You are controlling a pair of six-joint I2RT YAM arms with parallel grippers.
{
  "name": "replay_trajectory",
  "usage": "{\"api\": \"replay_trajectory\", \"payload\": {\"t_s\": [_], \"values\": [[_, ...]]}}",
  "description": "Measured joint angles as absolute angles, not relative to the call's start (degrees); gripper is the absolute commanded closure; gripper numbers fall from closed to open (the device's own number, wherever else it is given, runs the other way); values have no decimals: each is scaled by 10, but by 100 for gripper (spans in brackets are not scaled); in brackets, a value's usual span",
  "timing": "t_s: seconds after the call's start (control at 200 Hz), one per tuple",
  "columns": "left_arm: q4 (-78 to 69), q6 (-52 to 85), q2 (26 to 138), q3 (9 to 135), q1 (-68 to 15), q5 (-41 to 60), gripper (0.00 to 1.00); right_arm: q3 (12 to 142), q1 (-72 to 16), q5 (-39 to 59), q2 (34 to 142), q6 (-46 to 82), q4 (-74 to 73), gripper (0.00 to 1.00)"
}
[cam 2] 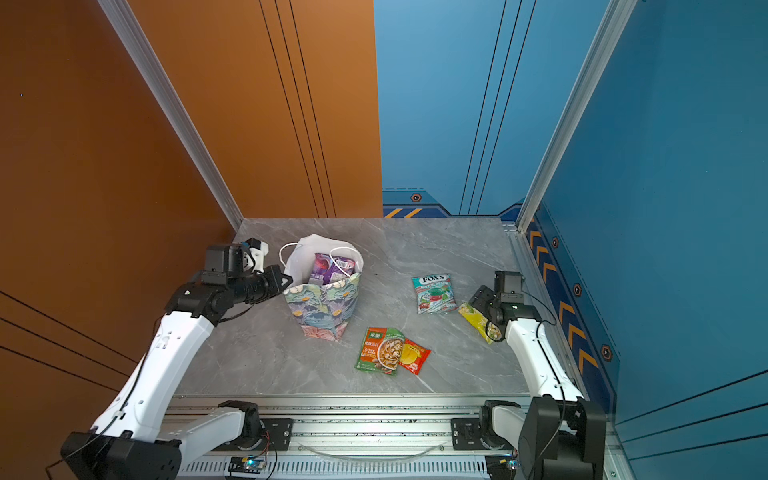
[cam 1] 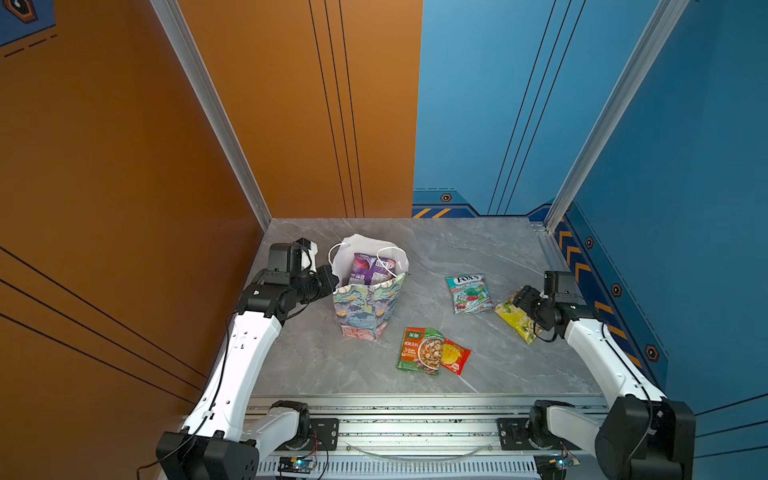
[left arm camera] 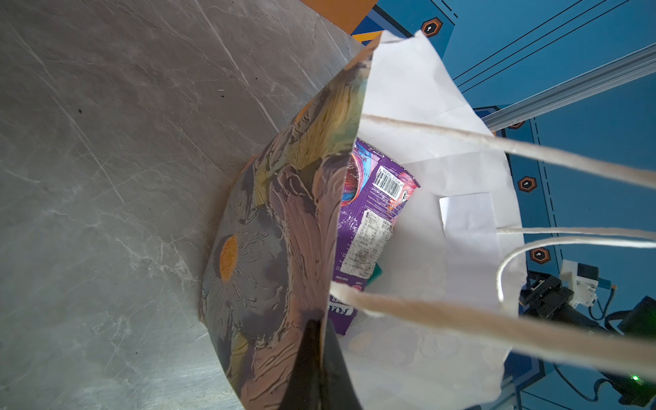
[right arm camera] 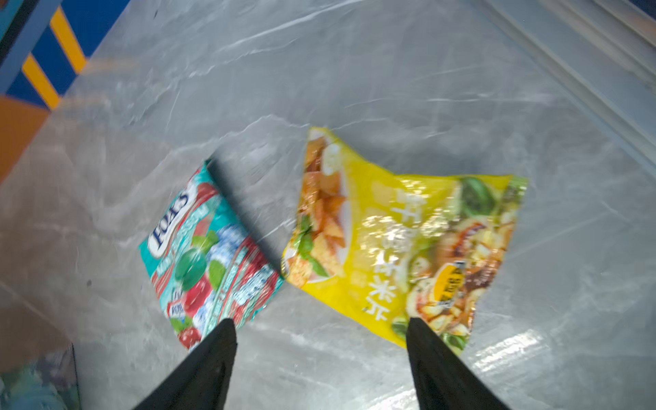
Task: Place the snacks into the paper bag
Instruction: 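Move the right gripper down to the yellow-green chip packet, then close the right gripper on the yellow-green packet and lift it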
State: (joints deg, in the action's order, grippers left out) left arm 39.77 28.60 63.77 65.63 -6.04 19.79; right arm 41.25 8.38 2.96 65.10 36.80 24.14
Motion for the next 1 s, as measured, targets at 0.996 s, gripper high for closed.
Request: {"api": "replay_trajectory", "payload": {"t_s": [0.996], "values": [[350,297,636,629,-56,213,100,290,288,258,792,445,-34,23]]}}
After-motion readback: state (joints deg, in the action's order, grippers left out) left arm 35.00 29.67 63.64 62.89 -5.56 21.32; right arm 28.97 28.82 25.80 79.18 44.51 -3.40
